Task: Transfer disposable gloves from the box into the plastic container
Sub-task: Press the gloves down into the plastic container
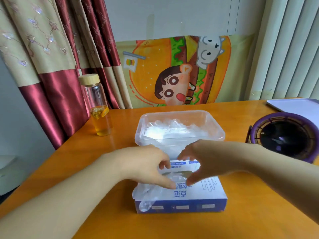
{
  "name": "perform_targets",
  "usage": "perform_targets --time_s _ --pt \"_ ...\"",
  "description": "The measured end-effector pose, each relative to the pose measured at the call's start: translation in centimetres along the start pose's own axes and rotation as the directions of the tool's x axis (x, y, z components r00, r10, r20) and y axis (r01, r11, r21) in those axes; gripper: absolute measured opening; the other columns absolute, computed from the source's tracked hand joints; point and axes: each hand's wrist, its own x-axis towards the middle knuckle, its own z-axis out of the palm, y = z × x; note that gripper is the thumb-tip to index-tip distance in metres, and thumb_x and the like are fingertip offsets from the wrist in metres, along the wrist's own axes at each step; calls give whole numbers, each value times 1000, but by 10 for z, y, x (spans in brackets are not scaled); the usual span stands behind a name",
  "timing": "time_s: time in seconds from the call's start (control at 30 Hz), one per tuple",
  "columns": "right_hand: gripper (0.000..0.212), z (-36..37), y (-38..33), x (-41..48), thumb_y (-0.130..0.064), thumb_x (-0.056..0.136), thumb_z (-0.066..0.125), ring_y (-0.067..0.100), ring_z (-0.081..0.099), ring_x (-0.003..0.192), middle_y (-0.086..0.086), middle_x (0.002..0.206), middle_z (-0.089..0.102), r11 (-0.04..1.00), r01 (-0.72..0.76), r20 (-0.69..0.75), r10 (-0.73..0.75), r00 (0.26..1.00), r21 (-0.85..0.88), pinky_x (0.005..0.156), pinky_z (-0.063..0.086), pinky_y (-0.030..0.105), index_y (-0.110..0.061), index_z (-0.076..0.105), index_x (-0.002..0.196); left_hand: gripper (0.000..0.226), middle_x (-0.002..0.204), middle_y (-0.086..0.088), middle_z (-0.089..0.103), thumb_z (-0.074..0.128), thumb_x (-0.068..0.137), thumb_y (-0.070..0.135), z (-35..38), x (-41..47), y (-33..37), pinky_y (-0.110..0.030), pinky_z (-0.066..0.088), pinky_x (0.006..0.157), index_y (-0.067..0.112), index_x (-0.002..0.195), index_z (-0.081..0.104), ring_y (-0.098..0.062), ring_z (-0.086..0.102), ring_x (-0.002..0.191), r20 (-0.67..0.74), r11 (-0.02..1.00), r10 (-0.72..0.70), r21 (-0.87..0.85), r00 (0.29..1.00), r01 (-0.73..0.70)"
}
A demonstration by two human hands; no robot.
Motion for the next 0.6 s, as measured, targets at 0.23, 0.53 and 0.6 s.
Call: perform_targets --time_s 0.23,0.53,0.6 --pt "76 20 0 3 -54 77 69 18 48 121 -3 135 50 999 -12 107 9 994 30 102 40 35 -21 41 139 14 81 9 59 51 96 27 -10 -3 -15 -22 42 69 21 86 60 -8 54 76 -316 985 -23 -172 949 -33" --pt "49 7 -4 -4 -45 77 73 6 55 90 -18 108 59 936 15 -251 79 965 352 72 44 11 -38 45 116 32 64 7 49 46 99 30 -28 -23 -30 -23 35 59 16 72 55 -3 43 55 -526 915 -144 -394 839 -90" --pt "44 6 -4 -4 -45 77 73 11 62 91 -14 103 65 895 52 -359 124 925 444 81 51 24 -31 52 113 33 67 -1 53 46 99 31 -23 -20 -32 -29 39 63 12 73 56 -9 47 62 -508 911 -144 -402 850 -86"
